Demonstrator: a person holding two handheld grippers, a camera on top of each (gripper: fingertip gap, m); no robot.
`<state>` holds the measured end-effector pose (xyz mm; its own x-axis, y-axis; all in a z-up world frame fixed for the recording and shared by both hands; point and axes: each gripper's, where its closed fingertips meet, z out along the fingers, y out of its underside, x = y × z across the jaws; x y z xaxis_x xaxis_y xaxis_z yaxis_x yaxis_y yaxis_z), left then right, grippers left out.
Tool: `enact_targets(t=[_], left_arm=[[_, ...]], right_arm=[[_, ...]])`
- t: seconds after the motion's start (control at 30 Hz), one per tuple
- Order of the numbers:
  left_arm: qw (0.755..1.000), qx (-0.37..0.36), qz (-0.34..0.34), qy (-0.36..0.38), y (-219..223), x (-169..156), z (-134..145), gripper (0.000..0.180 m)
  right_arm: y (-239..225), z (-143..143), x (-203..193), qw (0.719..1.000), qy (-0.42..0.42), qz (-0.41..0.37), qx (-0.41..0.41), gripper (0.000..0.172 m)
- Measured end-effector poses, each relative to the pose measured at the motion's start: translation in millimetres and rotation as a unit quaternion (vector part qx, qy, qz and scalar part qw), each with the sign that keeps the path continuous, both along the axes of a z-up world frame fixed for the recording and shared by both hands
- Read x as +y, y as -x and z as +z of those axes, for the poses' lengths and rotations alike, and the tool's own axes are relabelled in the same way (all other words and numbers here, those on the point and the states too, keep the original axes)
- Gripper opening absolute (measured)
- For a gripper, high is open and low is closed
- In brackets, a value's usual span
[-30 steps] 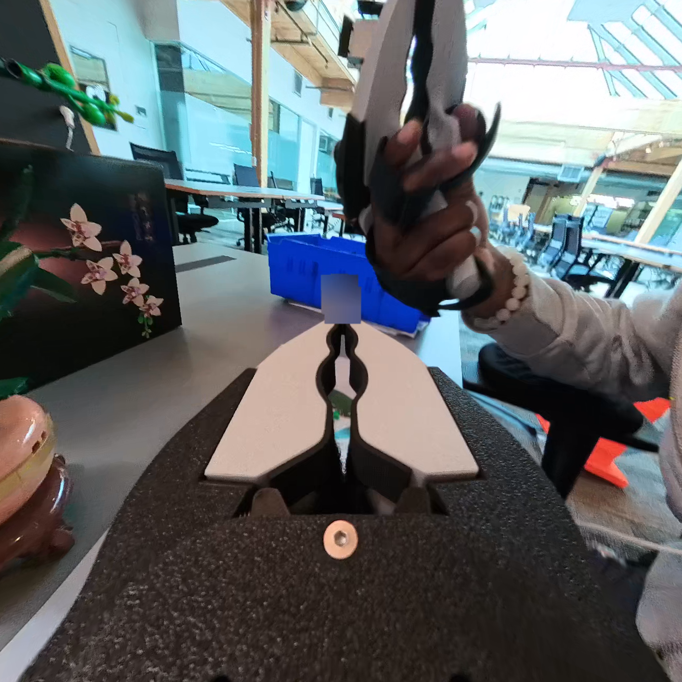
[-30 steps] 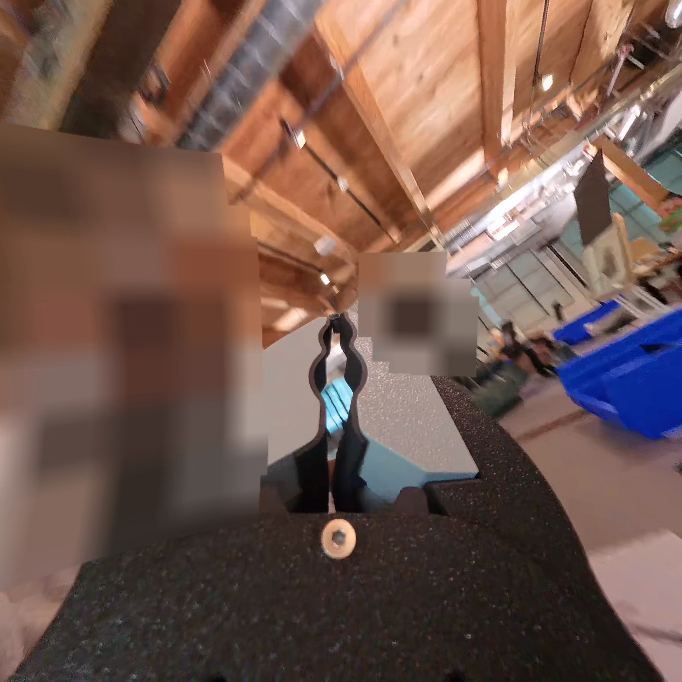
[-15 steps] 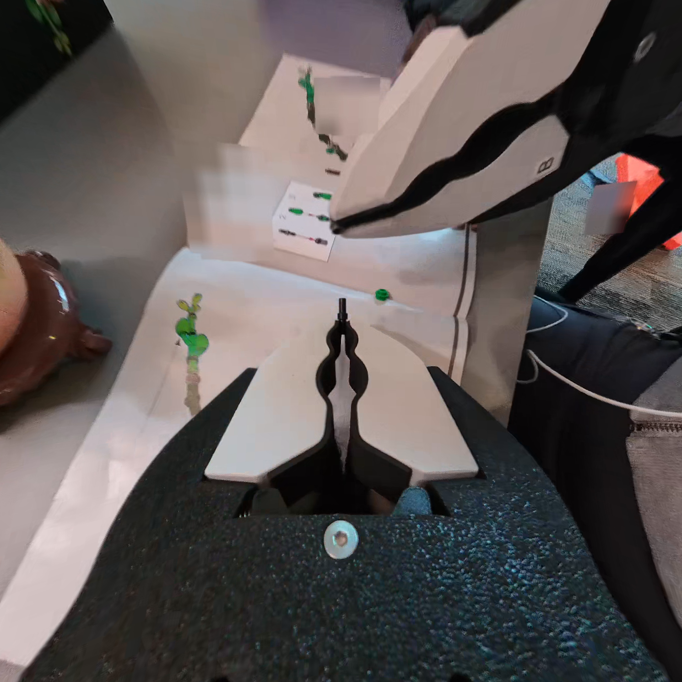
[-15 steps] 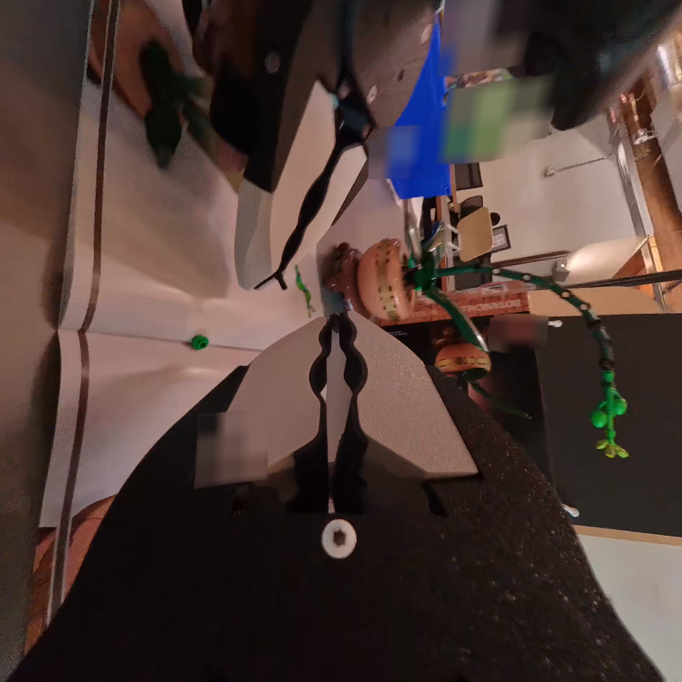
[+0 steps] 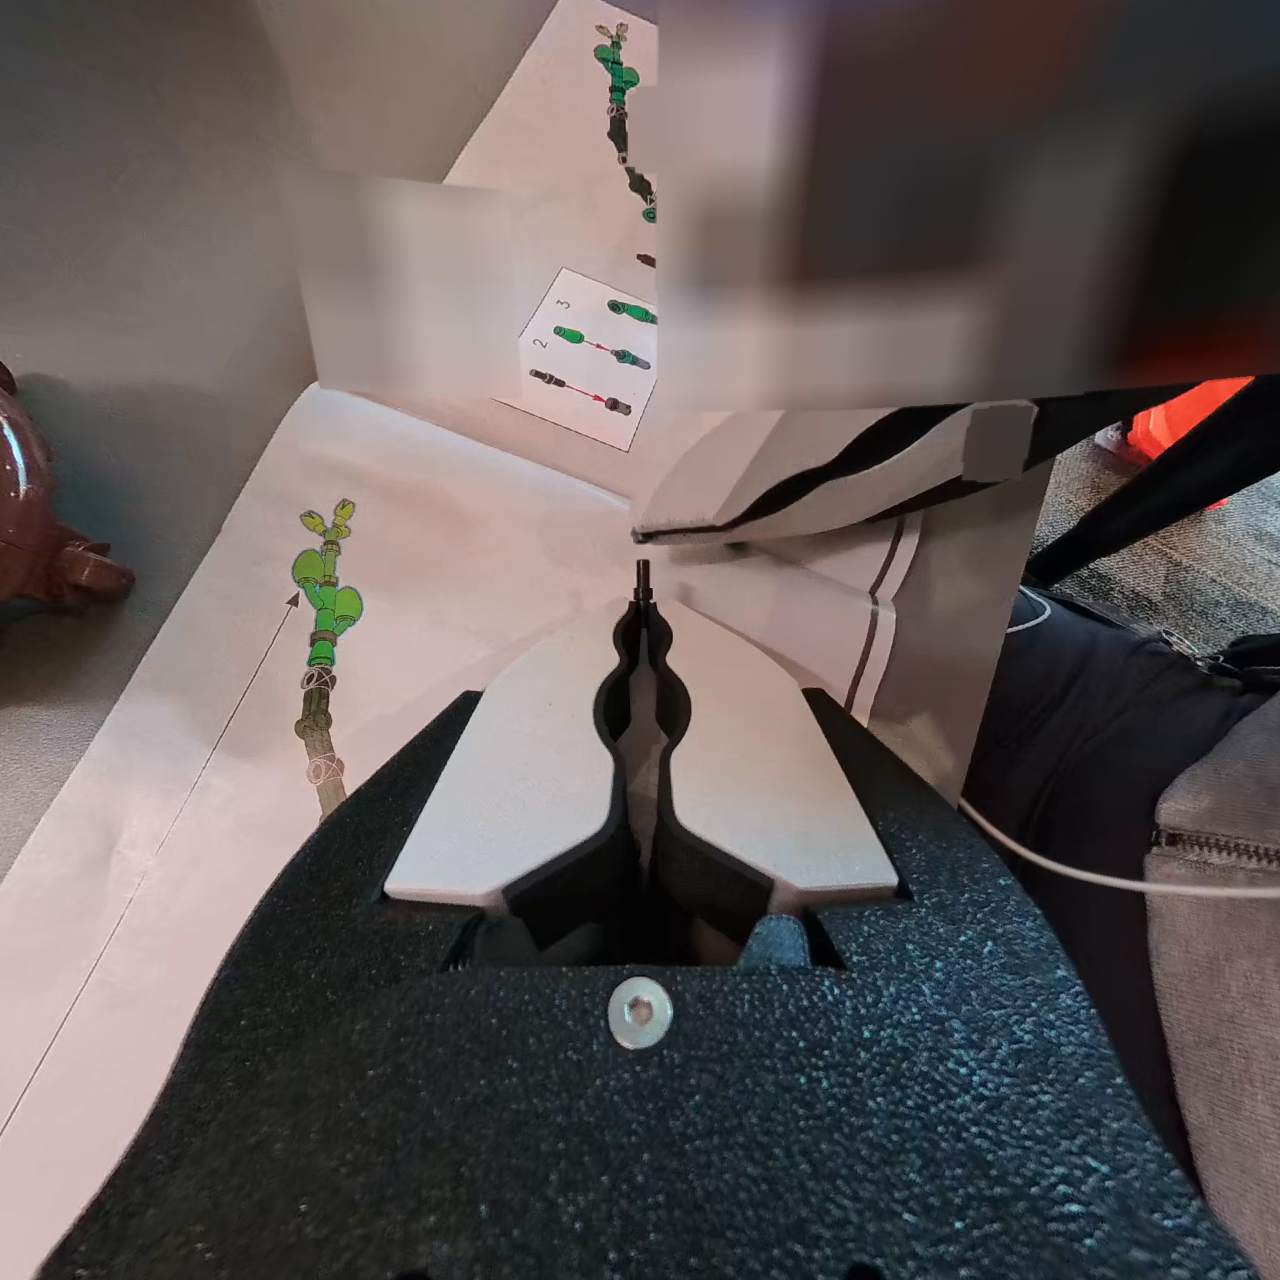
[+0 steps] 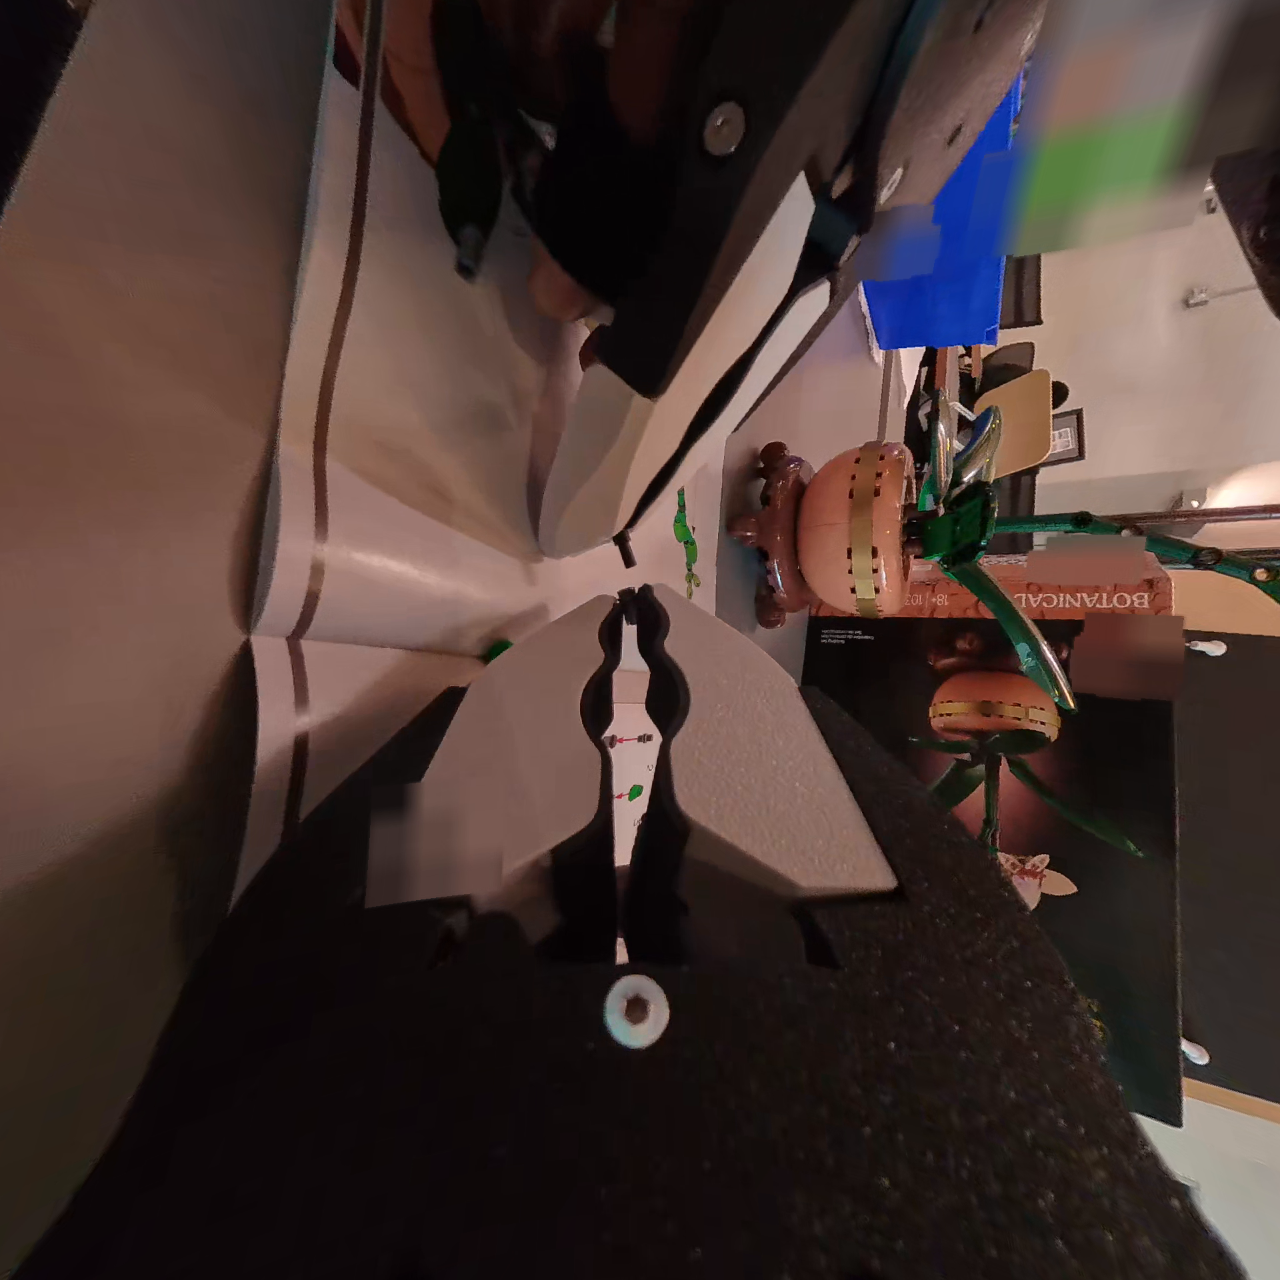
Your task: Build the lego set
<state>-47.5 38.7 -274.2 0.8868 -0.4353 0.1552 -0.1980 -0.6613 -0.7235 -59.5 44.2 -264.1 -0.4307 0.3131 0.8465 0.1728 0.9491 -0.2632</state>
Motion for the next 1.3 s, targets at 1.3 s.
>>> enact_targets(t=[1.3], left_arm=[[0.999, 0.041, -0.019, -0.021, -2.0, 1.3, -0.7, 0.001]], right_arm=[[0.3, 2.2, -6.4, 0.999, -0.031, 0.028, 0.010, 0.003]])
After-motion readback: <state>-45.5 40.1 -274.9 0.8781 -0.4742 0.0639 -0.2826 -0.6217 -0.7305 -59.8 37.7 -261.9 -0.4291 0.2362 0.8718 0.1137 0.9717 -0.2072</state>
